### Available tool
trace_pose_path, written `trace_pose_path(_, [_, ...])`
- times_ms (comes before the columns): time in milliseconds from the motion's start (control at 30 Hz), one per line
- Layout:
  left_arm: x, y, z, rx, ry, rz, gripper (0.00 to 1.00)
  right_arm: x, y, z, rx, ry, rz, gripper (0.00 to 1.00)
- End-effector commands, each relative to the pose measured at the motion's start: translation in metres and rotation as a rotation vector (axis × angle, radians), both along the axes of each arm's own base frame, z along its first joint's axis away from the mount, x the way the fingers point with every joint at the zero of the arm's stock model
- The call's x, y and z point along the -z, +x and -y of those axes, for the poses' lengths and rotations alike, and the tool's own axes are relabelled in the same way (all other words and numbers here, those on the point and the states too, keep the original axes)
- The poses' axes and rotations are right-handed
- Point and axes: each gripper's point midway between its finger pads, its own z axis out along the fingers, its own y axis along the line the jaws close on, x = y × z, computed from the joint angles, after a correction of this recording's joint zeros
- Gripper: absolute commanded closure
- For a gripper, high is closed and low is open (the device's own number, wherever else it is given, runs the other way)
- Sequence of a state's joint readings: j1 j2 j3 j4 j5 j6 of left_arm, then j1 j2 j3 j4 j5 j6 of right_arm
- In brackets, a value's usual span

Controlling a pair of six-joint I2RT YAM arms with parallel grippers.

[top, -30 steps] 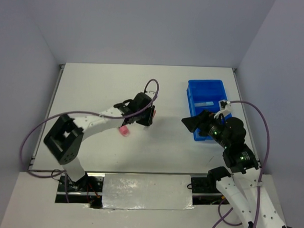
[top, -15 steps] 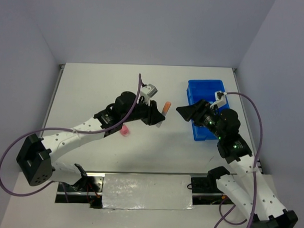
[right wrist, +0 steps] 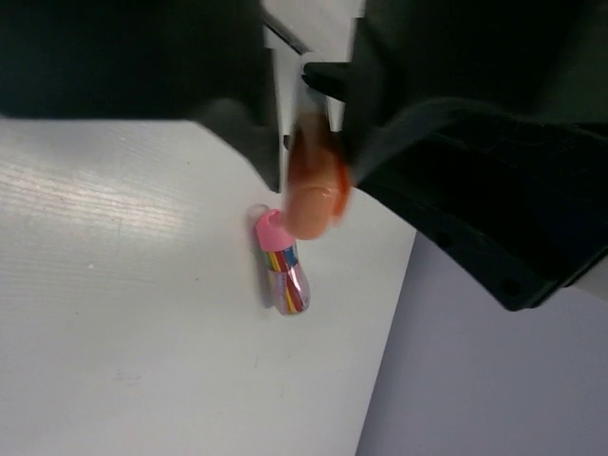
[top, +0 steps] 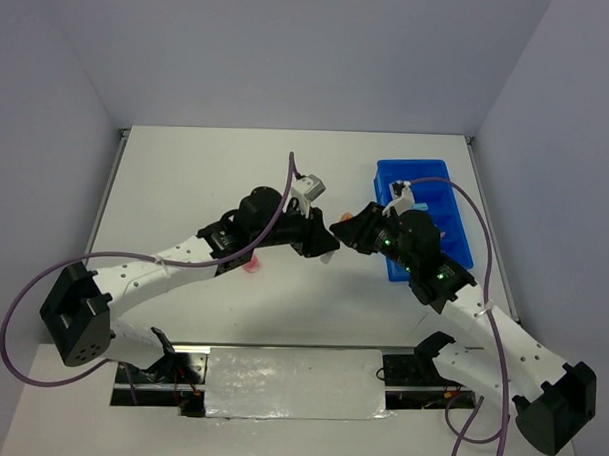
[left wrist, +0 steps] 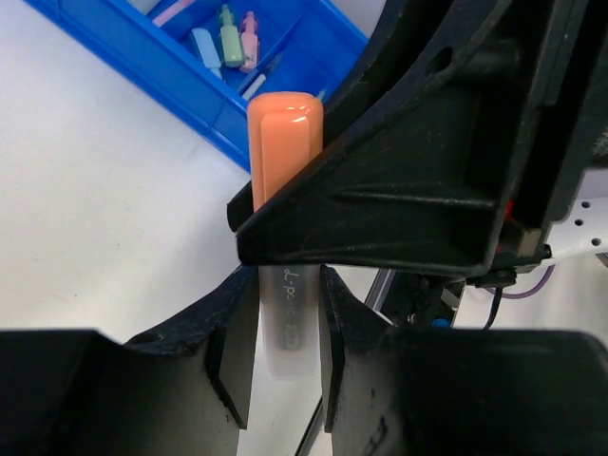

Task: Sort the stationery into containers
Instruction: Place the pen in the storage box.

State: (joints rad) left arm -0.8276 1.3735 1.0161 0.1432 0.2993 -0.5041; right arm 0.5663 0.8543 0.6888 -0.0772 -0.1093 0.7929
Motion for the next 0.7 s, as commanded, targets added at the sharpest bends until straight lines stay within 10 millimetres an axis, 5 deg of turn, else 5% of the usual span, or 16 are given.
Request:
trace_pose_path(0, [-0.026,0.002,0.014,0.035,-0.070,0.043,0.87,-0.024,0.009,-0.010,0.016,0.045,0.066,0.71])
trace_pose_path(33, [-0.025,0.002,0.014,0.038,-0.067,0.044,0.78,-0.028,0.010,-0.012,0.013,0.063,0.076,0.92])
trace_pose_path(100, [-0.026,0.006,0.012,0.014,-0.060,0.044,0.55,-0.026,0.013,-0.010,0.034,0.069,0.075,1.00])
trace_pose_path(133, [-0.024,0.015,0.007,-0.049,-0.045,0.038,0.03,-0.024,0.017,-0.005,0.062,0.056,0.074,1.00])
trace_pose_path(233, [-0.020,0.026,-0.012,-0.180,0.022,-0.001,0.01,-0.020,0.051,0.046,0.313,-0.018,0.060,1.00])
trace_pose_path(300, [-0.008,0.039,-0.044,-0.373,0.131,-0.063,0.01,-0.006,0.074,0.087,0.490,-0.039,0.007,1.00])
trace_pose_path(333, [-0.006,0.041,-0.056,-0.435,0.161,-0.075,0.01,-0.002,0.089,0.127,0.644,0.010,-0.034,1.00])
trace_pose_path(467, [-0.011,0.025,-0.100,-0.535,0.194,-0.069,0.01,0.033,0.118,0.230,1.089,0.062,-0.151,1.00])
trace_pose_path(567, [-0.018,0.005,-0.117,-0.519,0.163,-0.055,0.01,0.040,0.140,0.280,1.267,0.060,-0.182,1.00])
trace_pose_path(667, [-0.022,-0.011,-0.133,-0.514,0.142,-0.043,0.01,0.048,0.173,0.297,1.256,0.072,-0.243,1.00])
